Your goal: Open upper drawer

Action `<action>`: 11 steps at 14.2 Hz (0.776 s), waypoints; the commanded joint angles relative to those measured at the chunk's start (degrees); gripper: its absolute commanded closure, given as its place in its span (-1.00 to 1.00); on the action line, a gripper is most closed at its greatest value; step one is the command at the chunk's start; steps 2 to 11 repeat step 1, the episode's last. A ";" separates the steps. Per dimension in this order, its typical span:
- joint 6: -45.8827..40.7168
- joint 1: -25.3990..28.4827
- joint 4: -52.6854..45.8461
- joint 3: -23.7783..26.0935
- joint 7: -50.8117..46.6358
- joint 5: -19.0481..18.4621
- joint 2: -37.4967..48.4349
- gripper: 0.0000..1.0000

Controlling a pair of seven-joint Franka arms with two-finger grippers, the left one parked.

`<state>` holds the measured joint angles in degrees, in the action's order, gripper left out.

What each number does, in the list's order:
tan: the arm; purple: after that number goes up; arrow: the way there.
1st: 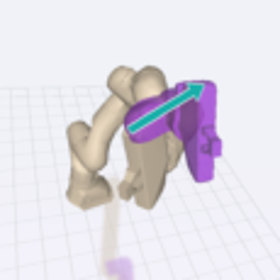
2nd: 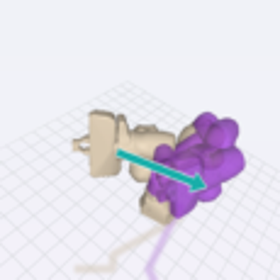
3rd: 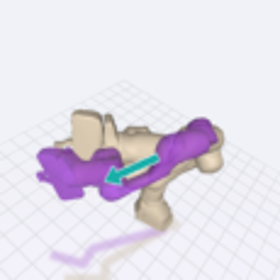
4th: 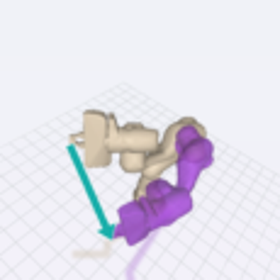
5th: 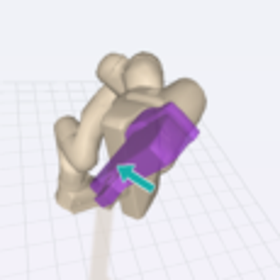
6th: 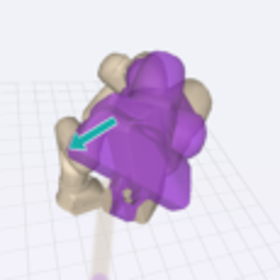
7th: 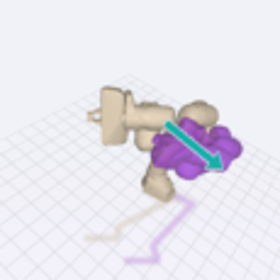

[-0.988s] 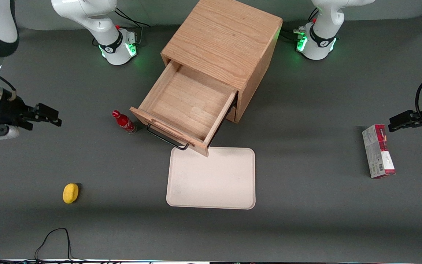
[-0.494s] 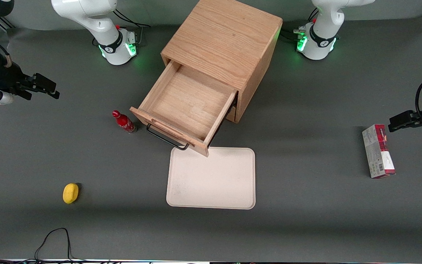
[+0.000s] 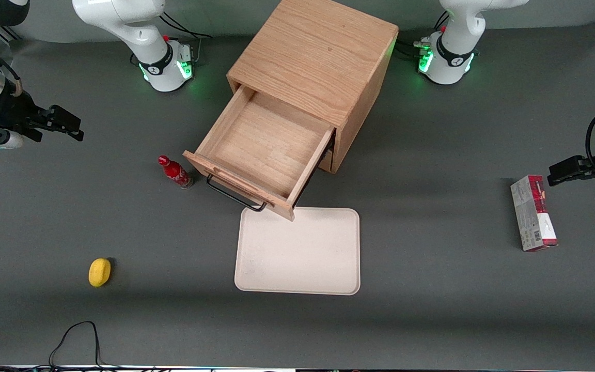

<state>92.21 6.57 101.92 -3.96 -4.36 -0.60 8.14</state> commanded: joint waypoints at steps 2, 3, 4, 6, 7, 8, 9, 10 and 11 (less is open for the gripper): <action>-1.15 0.38 -2.52 0.09 -0.91 -1.07 -1.19 -1.00; -1.15 0.38 -2.52 0.09 -0.91 -1.07 -1.19 -1.00; -1.15 0.38 -2.52 0.09 -0.91 -1.07 -1.19 -1.00; -1.15 0.38 -2.52 0.09 -0.91 -1.07 -1.19 -1.00; -1.15 0.38 -2.52 0.09 -0.91 -1.07 -1.19 -1.00; -1.15 0.38 -2.52 0.09 -0.91 -1.07 -1.19 -1.00; -1.15 0.38 -2.52 0.09 -0.91 -1.07 -1.19 -1.00; -1.15 0.38 -2.52 0.09 -0.91 -1.07 -1.19 -1.00; -1.15 0.38 -2.52 0.09 -0.91 -1.07 -1.19 -1.00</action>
